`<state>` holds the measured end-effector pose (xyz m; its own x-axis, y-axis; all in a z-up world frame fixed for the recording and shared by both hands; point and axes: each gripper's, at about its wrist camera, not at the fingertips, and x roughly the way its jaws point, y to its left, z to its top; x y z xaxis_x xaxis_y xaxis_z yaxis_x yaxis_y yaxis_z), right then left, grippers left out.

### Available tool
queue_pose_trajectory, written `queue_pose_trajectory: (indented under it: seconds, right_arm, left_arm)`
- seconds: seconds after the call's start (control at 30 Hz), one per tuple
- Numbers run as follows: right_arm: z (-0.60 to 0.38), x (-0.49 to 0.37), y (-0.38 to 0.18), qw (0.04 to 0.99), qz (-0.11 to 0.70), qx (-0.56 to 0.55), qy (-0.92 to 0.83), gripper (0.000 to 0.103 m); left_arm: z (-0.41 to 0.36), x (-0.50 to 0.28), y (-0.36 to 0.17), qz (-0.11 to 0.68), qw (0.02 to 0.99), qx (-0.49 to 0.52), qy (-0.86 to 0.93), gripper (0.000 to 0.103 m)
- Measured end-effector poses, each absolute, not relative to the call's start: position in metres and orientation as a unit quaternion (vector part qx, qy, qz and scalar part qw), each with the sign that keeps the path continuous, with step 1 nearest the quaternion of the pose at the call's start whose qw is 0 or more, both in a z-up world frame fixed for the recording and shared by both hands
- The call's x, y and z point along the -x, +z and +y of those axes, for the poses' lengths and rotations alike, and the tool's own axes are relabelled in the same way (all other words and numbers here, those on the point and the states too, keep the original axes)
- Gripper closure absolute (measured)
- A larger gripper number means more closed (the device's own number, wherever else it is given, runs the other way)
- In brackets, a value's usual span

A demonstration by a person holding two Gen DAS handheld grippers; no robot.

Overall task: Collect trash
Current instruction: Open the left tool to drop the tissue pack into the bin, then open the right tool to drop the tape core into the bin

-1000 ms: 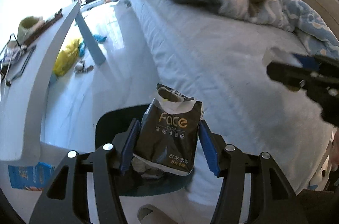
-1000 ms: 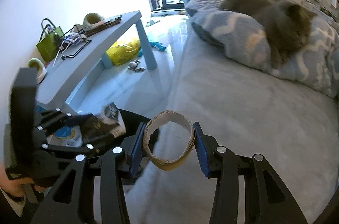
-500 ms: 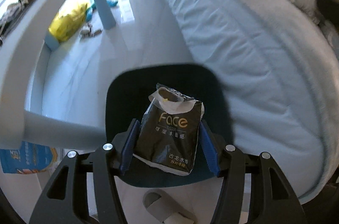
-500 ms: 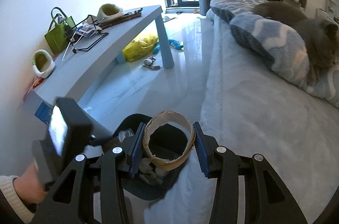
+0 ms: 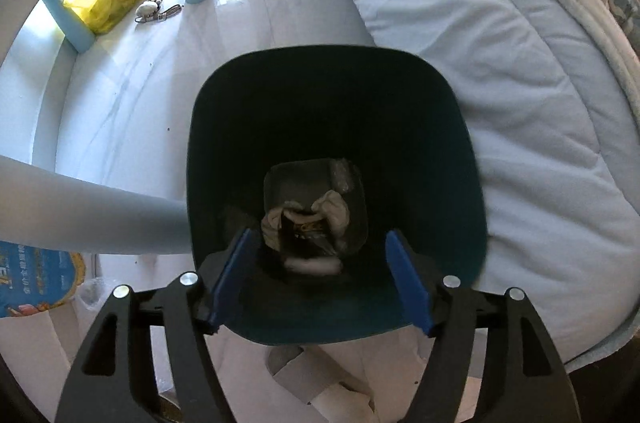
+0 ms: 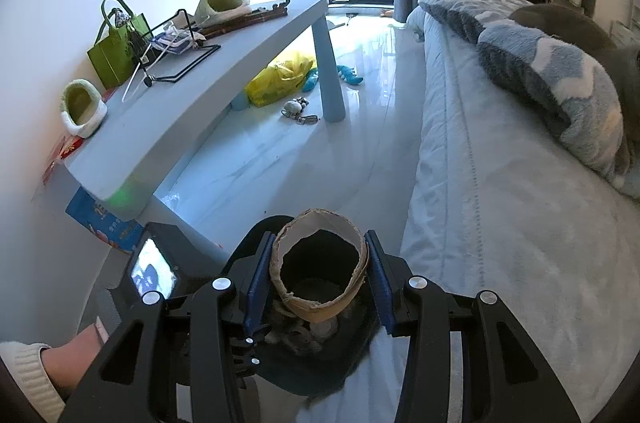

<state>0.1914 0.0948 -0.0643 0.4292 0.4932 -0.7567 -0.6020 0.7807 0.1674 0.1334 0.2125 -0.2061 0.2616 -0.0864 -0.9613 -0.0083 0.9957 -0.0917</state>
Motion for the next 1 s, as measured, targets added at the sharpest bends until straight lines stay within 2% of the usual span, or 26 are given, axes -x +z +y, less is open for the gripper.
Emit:
queue_pose_trajectory:
  seconds: [0.43, 0.83, 0.87, 0.93, 1.0]
  right_arm:
    - [0.121, -0.203, -0.116, 0.815, 0.48, 0.095, 0.311, 0.058]
    - [0.135, -0.207, -0.163, 0.789, 0.525, 0.115, 0.297, 0.058]
    - [0.137, -0.206, -0.167, 0.786, 0.529, 0.118, 0.299, 0.058]
    - [0.142, -0.202, -0.178, 0.775, 0.54, 0.127, 0.304, 0.058]
    - [0.146, -0.198, -0.186, 0.767, 0.547, 0.137, 0.305, 0.057]
  left_arm:
    - [0.244, -0.127, -0.172, 0.554, 0.831, 0.053, -0.016, 0.026]
    - [0.264, -0.116, -0.12, 0.494, 0.868, 0.04, 0.014, 0.026]
    - [0.264, -0.114, -0.114, 0.487, 0.873, 0.028, 0.021, 0.025]
    - [0.264, -0.112, -0.106, 0.477, 0.878, 0.014, 0.029, 0.018]
    - [0.264, -0.11, -0.095, 0.47, 0.882, 0.016, 0.032, 0.016]
